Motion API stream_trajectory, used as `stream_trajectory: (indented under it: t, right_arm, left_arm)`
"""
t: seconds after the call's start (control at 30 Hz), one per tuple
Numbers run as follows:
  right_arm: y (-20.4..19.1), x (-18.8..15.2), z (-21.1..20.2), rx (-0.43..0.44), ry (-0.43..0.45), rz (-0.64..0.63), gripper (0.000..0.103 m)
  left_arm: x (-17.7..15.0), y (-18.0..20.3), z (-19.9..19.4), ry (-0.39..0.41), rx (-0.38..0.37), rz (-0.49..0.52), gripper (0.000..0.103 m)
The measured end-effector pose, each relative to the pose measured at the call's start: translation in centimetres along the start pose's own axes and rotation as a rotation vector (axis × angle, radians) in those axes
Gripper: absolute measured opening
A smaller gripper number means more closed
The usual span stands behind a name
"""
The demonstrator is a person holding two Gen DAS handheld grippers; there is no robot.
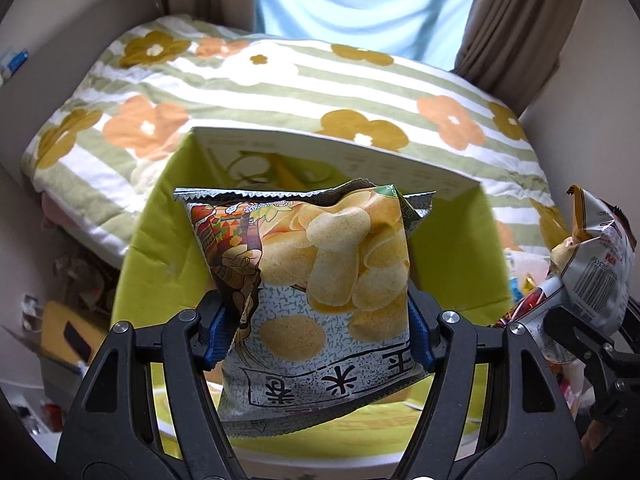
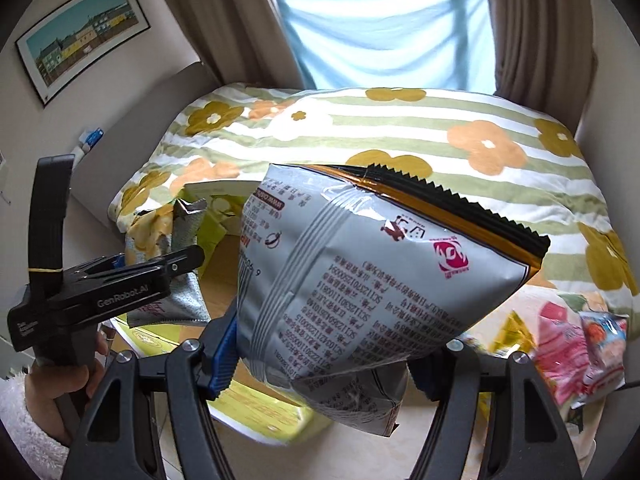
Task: Organize snacks
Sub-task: 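Drop the potato chip bag into the box with the left tool while the right drops a white bag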
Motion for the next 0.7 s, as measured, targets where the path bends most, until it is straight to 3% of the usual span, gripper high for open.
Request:
stream_trajectory:
  t: [0.27, 0.33, 0.37, 0.4, 0.53, 0.7]
  right_arm:
    - [-4.6, -1.0, 6.6, -0.064, -0.082, -0.012, 0.066]
    - [-4.7, -1.3, 7.1, -0.071, -0.090, -0.003, 0.066]
    - [-4.8, -1.4, 7.4, -0.077, -0.096, 0.006, 0.066]
    - [-4.8, -1.7, 7.8, -0.086, -0.104, 0.015, 0.066]
    - [-4.5, -2.7, 8.7, -0.109, -0.143, 0.034, 0.066]
    - [-4.3, -3.4, 9.3, -0.114, -0.170, 0.032, 0.066]
  left_arm:
    - [-0.4, -3.4, 5.7, -0.104, -0.015, 0.026, 0.069]
    - [-0.2, -3.4, 6.3, -0.104, -0.003, 0.055, 0.077]
    - [0.0, -3.3, 6.5, -0.108, 0.017, 0.075, 0.092]
    - [0.1, -3.1, 6.6, -0.106, 0.036, 0.098, 0.100]
    - [0.2, -3.0, 6.4, -0.097, 0.029, 0.132, 0.100]
    - [-0.9, -4.0, 5.2, -0.085, 0.004, 0.098, 0.100]
Point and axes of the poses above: each gripper's, at about its wrist camera, not at the fingertips, and z roughly the way its jaws point, y to its right, x to its top, the point moved 2 cm from there along z, roughly the way its jaws point, and after that the axes turned 15 degrees about z, right-handed, at the moved point
